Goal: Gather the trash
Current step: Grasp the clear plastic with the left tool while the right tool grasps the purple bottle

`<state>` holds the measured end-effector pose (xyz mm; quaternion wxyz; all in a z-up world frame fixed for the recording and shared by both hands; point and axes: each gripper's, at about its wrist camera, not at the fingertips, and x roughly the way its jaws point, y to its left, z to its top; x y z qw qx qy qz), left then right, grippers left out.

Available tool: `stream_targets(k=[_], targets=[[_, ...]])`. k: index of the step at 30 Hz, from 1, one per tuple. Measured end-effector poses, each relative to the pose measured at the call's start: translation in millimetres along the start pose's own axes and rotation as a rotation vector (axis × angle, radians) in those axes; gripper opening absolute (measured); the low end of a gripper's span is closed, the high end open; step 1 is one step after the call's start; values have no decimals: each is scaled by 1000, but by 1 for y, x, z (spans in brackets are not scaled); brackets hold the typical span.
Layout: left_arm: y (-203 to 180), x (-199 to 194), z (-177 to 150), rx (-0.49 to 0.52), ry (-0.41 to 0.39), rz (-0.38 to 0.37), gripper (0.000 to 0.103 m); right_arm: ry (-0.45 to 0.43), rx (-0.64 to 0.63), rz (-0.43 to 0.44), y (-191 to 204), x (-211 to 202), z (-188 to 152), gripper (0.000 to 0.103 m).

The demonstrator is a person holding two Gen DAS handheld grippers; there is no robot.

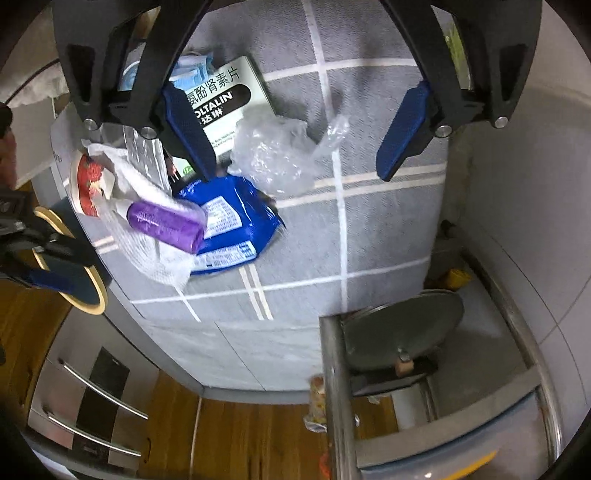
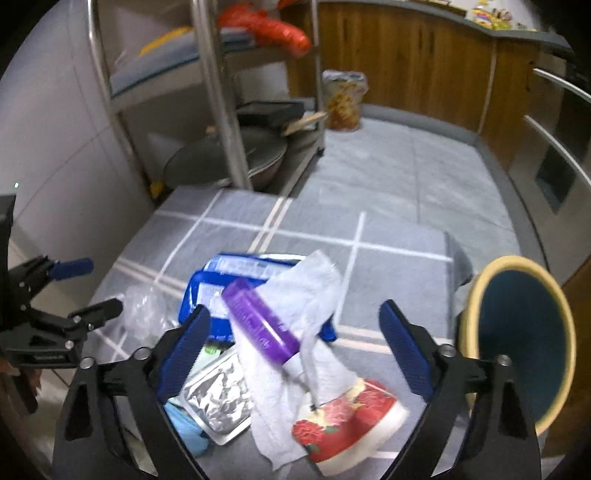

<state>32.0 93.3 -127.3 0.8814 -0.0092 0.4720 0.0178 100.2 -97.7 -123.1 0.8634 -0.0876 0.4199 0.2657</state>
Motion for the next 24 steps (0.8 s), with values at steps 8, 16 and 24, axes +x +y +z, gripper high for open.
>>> stream_targets(k=[8, 16, 24], targets=[[-8, 18, -2, 12, 91, -70, 53, 110, -101, 43, 25, 37, -6, 62], [-12, 33, 6, -16, 138, -70, 45, 165, -125, 25, 28, 63, -7, 54], [-14, 55, 11, -1, 204, -63, 31, 210, -165, 31, 28, 87, -8, 45]])
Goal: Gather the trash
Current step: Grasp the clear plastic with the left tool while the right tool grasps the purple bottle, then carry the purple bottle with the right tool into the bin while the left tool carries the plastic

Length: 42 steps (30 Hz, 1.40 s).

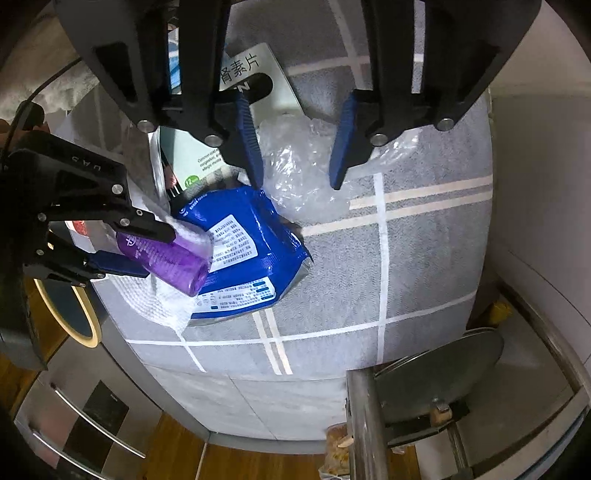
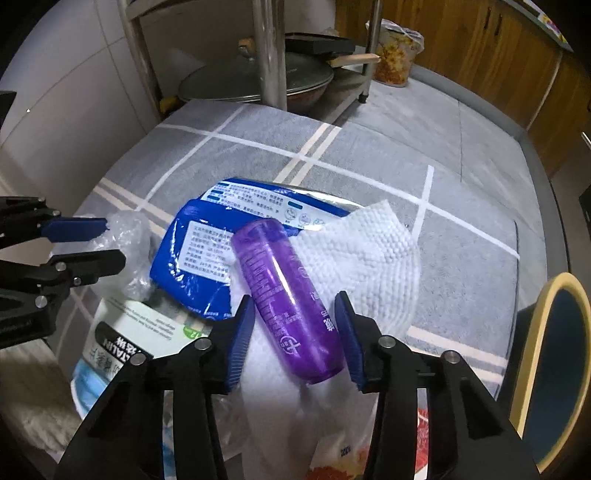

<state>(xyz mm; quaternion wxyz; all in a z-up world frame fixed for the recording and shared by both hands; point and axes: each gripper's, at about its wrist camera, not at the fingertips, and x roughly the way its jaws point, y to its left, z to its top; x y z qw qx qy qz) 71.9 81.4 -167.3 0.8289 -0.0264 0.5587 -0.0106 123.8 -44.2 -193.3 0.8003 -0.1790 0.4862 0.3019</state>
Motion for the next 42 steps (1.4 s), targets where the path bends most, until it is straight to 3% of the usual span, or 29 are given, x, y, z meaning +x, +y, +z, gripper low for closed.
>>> stream_targets(k=[5, 14, 27, 34, 39, 42], targets=[[-1, -6, 6, 4, -21, -20, 19, -20, -3, 19, -1, -6, 4, 38], [-10, -41, 29, -4, -157, -37, 18, -133, 114, 87, -15, -44, 17, 36], [-30, -82, 53, 51, -325, -56, 18, -393, 362, 200, -66, -138, 32, 34], [-42, -91, 66, 77, -362, -97, 18, -446, 345, 153, -81, -184, 36, 34], [-70, -101, 75, 142, -404, -118, 18, -433, 363, 94, -104, -208, 24, 34], [-92, -103, 80, 205, -421, -129, 18, -405, 374, 17, -122, -211, 8, 34]])
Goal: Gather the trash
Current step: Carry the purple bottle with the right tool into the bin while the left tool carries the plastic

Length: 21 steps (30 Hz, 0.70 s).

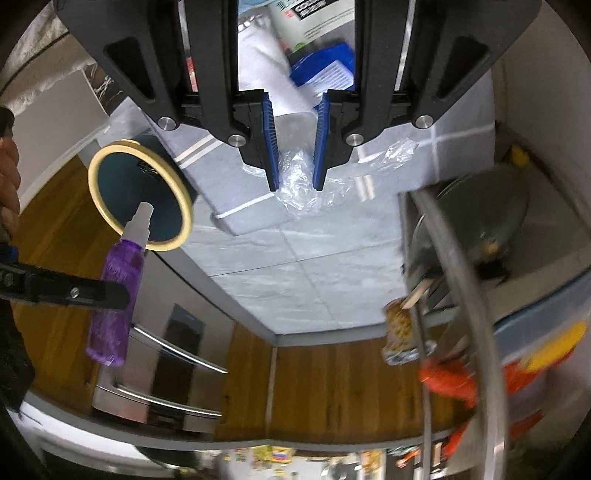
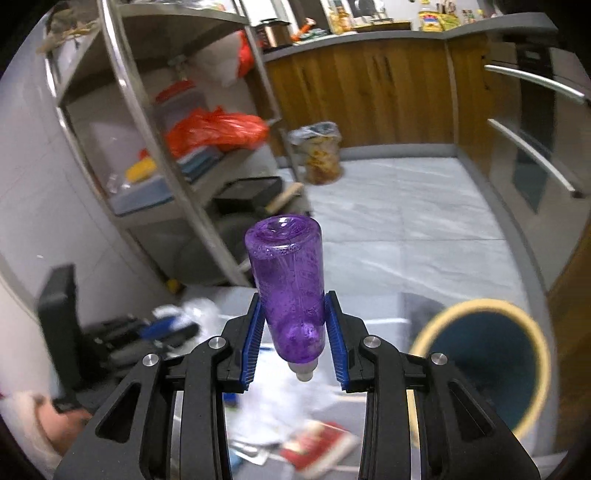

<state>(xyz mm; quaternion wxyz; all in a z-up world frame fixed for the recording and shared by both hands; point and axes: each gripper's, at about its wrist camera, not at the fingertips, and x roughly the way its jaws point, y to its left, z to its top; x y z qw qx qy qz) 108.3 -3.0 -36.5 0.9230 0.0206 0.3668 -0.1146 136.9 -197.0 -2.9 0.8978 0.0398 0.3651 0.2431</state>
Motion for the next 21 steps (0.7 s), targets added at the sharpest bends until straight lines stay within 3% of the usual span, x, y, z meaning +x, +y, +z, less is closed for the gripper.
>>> stream_targets(k=[4, 12, 17, 21], targets=[[-23, 10, 6, 51, -1, -26, 18, 0, 83, -72, -37, -3, -6, 34], [-81, 31, 16, 93, 8, -151, 18, 16, 203, -241, -116, 2, -15, 35], [-117, 59, 23, 100, 43, -226, 18, 60, 278, -338, -163, 8, -23, 35], [-156, 80, 27, 177, 39, -260, 18, 115, 345, -378, -198, 11, -39, 35]])
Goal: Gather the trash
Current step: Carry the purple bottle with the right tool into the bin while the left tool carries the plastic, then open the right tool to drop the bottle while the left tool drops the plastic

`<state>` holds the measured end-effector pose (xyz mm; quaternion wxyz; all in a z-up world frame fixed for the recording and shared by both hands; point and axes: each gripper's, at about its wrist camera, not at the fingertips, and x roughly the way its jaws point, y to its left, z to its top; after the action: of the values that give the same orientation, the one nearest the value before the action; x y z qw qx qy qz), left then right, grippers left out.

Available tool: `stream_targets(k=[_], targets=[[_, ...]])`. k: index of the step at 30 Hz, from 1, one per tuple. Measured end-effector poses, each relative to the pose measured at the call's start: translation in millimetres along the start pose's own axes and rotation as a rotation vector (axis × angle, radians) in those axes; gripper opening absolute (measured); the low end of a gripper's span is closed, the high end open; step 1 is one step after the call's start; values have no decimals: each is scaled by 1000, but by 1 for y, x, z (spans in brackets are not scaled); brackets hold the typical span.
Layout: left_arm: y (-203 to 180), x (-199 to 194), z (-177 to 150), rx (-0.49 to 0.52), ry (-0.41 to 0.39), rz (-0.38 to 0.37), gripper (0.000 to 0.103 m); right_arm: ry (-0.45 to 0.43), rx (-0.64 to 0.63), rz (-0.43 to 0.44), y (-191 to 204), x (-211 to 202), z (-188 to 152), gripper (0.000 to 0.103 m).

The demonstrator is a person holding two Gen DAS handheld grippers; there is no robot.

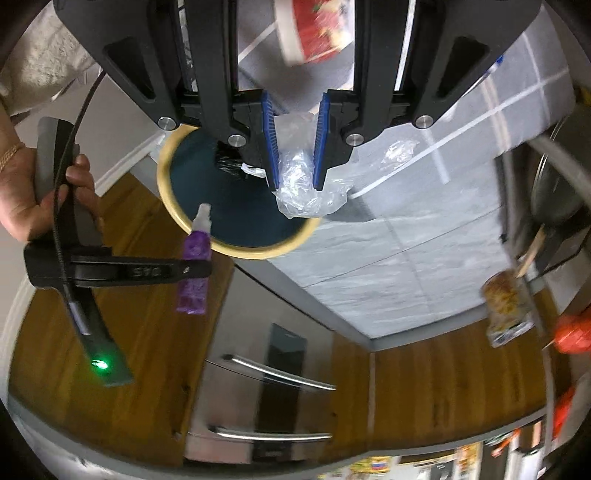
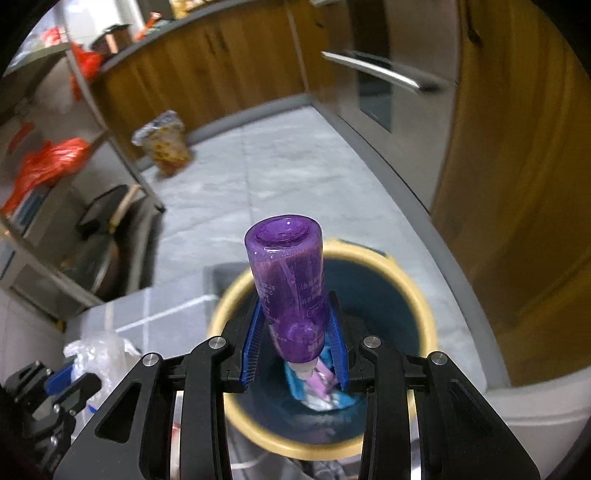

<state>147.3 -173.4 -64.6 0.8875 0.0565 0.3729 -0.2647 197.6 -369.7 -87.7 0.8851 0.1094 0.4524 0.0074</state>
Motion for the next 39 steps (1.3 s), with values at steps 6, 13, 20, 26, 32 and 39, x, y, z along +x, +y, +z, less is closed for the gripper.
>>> stream_targets(k=[6, 13, 20, 26, 32, 39], targets=[[-32, 43, -3, 61, 40, -73, 18, 88, 96, -32, -34, 22, -7, 35], [-52, 79, -14, 118, 84, -71, 18, 162, 103, -56, -33, 35, -18, 34], [-53, 88, -15, 122, 83, -47, 40, 177, 60, -54, -25, 38, -18, 34], [-50, 79, -14, 104, 55, -15, 65, 121, 41, -51, -21, 28, -13, 46], [-43, 58, -20, 71, 37, 5, 75, 63, 3, -45, -11, 14, -10, 58], [-36, 13, -25, 29, 8, 47, 79, -64, -92, -30, 12, -17, -11, 76]])
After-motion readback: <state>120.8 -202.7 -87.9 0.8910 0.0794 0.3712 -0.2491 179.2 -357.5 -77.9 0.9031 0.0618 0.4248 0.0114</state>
